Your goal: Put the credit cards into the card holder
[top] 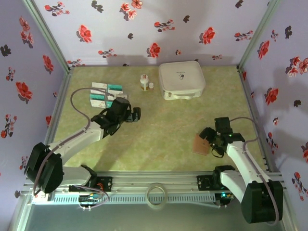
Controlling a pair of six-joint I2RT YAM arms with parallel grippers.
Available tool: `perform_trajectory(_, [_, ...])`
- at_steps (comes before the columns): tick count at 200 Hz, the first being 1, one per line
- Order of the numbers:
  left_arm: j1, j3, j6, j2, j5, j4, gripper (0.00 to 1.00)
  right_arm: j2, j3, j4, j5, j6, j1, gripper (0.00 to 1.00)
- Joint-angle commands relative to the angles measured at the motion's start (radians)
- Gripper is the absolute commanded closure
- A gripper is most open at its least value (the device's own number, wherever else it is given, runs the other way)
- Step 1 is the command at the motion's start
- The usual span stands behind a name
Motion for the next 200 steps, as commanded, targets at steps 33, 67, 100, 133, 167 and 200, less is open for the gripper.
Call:
perform_trajectory(33, [-0.015, 0.034, -0.053, 0.021, -0.023, -0.013, 0.0, 0.006, -0.045, 0.013, -0.003, 0.085, 0.055, 0.09])
perform_trajectory(67, [-0.019, 0.035, -0.055, 0.027, -0.022, -0.007, 0.0, 0.025, -0.052, 0.059, -0.022, 0.119, 0.088, 0.08])
perform_trajectory(100, [-0.021, 0.037, -0.056, 0.039, -0.014, -0.008, 0.0, 0.065, -0.048, 0.121, -0.043, 0.154, 0.124, 0.08])
perform_trajectory(133, [-0.022, 0.032, -0.063, 0.04, -0.009, -0.011, 0.0, 0.115, -0.024, 0.171, -0.043, 0.18, 0.179, 0.08])
perform_trajectory(167, [-0.024, 0.029, -0.071, 0.039, -0.006, -0.011, 0.0, 0.189, 0.031, 0.216, -0.025, 0.2, 0.255, 0.08])
perform_trajectory(200, [-0.027, 0.032, -0.076, 0.039, 0.0, -0.014, 0.0, 0.291, 0.119, 0.248, -0.002, 0.217, 0.354, 0.08])
